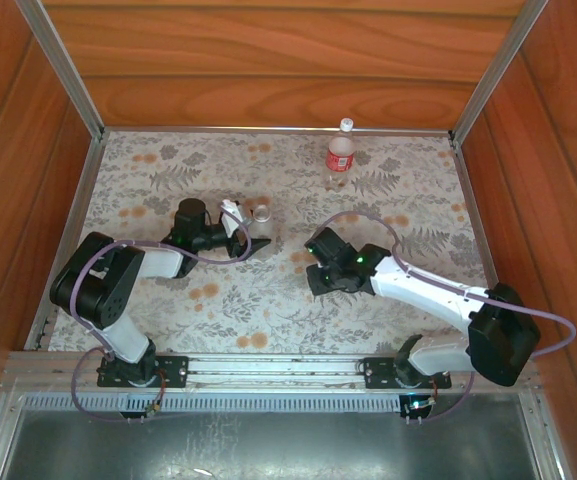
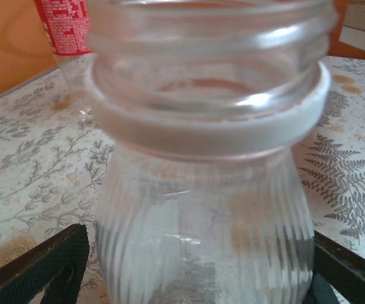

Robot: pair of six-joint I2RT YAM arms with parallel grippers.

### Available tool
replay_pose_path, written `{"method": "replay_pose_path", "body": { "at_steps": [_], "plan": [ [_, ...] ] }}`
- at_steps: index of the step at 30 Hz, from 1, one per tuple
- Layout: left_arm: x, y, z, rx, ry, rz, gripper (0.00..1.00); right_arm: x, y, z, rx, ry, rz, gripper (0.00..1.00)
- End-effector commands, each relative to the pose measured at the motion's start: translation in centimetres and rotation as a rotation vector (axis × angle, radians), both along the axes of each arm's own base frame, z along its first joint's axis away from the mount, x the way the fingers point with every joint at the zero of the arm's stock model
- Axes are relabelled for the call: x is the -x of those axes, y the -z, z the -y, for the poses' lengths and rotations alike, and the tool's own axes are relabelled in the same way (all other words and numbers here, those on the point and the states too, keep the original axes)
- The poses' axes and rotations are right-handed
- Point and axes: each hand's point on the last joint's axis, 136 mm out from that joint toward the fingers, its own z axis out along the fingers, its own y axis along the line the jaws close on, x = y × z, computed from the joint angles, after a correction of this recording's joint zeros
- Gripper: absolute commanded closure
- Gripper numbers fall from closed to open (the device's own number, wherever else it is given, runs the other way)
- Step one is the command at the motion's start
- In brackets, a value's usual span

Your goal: Screw on the bottle caps

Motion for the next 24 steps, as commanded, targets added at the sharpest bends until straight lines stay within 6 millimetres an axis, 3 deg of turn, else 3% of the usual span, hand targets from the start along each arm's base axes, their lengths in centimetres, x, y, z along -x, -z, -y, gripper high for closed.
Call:
{"method": "replay_pose_path", "body": {
  "at_steps": [1, 8, 16, 24],
  "plan": [
    [0.4, 0.0, 0.2, 0.013, 0.008, -0.009, 0.21, -0.2, -0.9, -0.2, -0.008, -0.026, -0.01, 0.58],
    [0.9, -0.2, 0.8, 0.033, 0.063, -0.026, 0.38, -1.8, -4.3, -0.5, -0.039, -0.033, -0.015, 0.58],
    [2.0, -1.2, 1.1, 0.066, 0.127, -0.038, 0.38, -3.6, -10.0, -1.5, -0.05, -0.108, -0.026, 0.58],
    [2.0, -0.1, 1.7, 0.059, 0.156, -0.061, 0.38, -5.1, -14.0, -3.9, -0.075, -0.19, -0.055, 0.57]
  ]
}}
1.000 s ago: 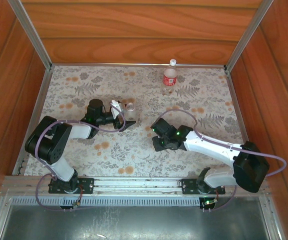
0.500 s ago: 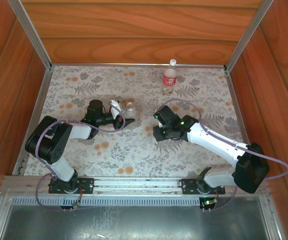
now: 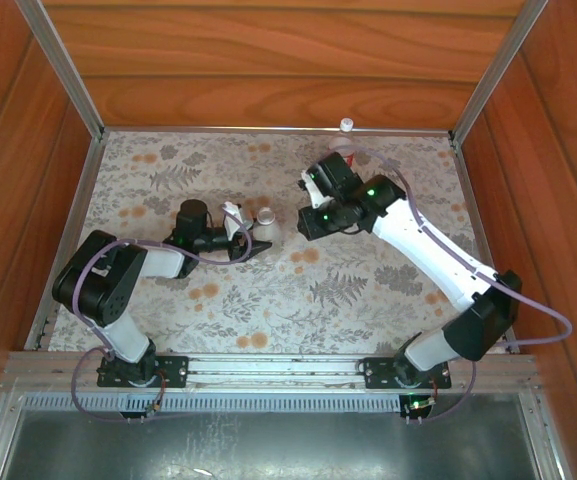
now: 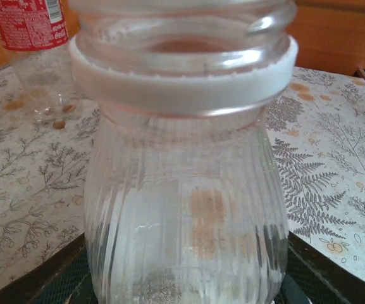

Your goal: Screw on the bottle caps

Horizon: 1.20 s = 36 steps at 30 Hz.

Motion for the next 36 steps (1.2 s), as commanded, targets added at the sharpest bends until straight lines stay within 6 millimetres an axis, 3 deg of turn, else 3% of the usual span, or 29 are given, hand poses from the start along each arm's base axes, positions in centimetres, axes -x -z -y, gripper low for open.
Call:
{"method": "replay_pose_path", "body": {
  "at_steps": [1, 5, 12, 36],
  "plan": [
    [0.3, -0.2, 0.9, 0.02, 0.056, 0.002, 0.38, 1.0, -0.1, -0.4, 0.027, -0.08, -0.083, 0.57],
    [0.2, 0.0, 1.2, 0.02, 0.066, -0.008, 0.38, 0.3, -1.6, -1.7, 0.02, -0.129, -0.084, 0.57],
    [0.3, 0.5, 1.3, 0.016, 0.071, -0.016, 0.38, -1.4, -1.6, -3.8, 0.037, -0.192, -0.108, 0.58],
    [0.2, 0.4, 1.2, 0.014, 0.059, -0.017, 0.38, -3.2, 0.7, -7.2, 0.046, -0.273, -0.146, 0.58]
  ]
}}
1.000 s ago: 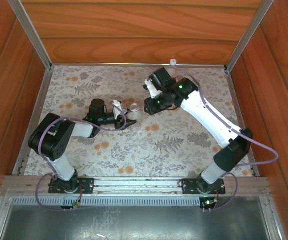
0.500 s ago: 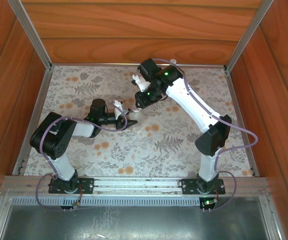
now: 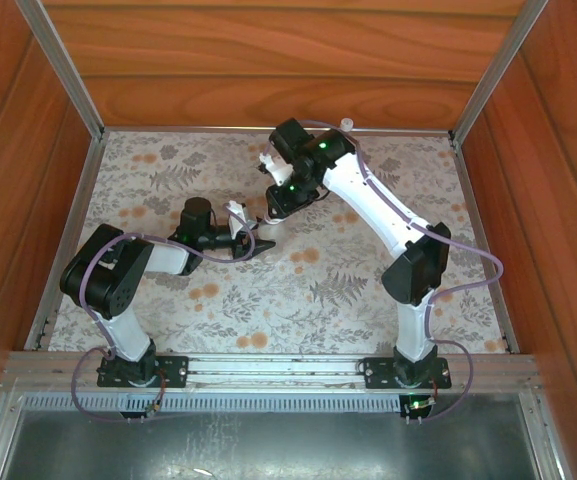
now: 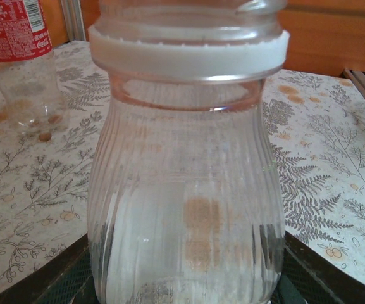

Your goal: Screw on the bottle caps

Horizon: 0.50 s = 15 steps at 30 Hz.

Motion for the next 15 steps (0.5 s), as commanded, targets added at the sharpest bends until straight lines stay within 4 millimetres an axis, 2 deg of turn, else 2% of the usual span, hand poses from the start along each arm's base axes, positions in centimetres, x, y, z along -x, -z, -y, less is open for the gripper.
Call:
{"method": "replay_pose_path", "body": {
  "at_steps": [1, 8, 15],
  "plan": [
    [0.32, 0.37, 0.26, -0.004, 0.017, -0.022, 0.38, 0.3, -0.23, -1.0, -0.028, -0.037, -0.008, 0.58],
    [0.22, 0.5, 0.17, -0.006, 0.011, -0.027, 0.38, 0.7, -0.11, -1.88, -0.022, -0.072, -0.002, 0.58],
    [0.15, 0.33, 0.25, 0.0, 0.012, -0.035, 0.38, 1.02, 0.45, -1.94, 0.045, -0.111, 0.029, 0.58]
  ]
}}
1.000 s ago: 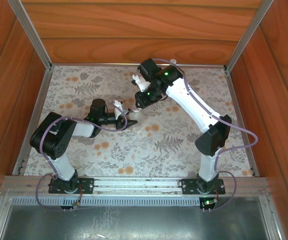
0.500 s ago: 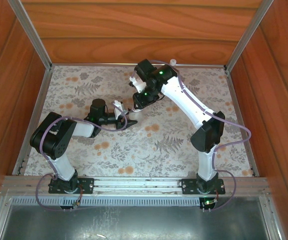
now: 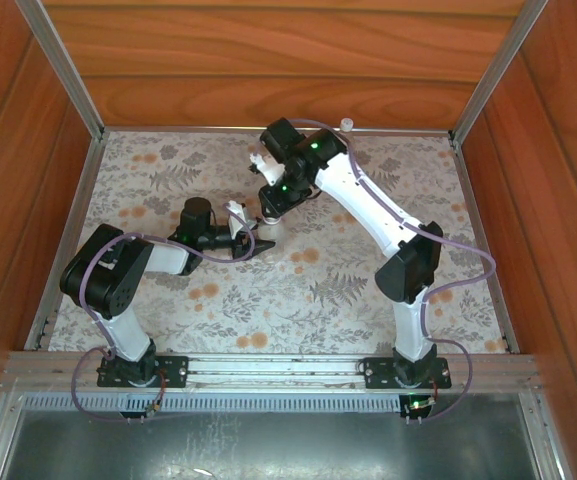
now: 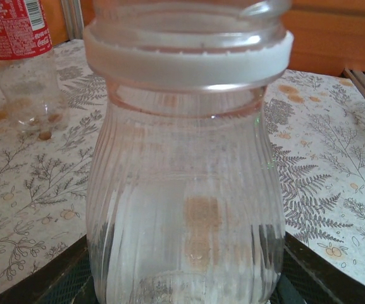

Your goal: Screw on the bottle caps

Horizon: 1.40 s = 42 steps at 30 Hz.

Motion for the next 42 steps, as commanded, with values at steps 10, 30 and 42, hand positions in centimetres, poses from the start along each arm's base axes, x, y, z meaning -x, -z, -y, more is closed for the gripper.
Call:
{"method": "replay_pose_path", "body": {
  "at_steps": [10, 30, 42],
  "plan": [
    [0.2, 0.3, 0.2, 0.0, 0.011, -0.031, 0.39, 1.7, 2.0, 0.0, 0.119, -0.089, 0.008, 0.58],
    [0.4, 0.4, 0.2, 0.0, 0.012, -0.043, 0.39, 0.8, 0.3, -0.4, 0.056, -0.023, 0.07, 0.47],
    [0.3, 0.4, 0.2, 0.002, 0.016, -0.045, 0.39, 0.2, -0.6, -0.2, 0.031, 0.01, 0.098, 0.33]
  ]
}}
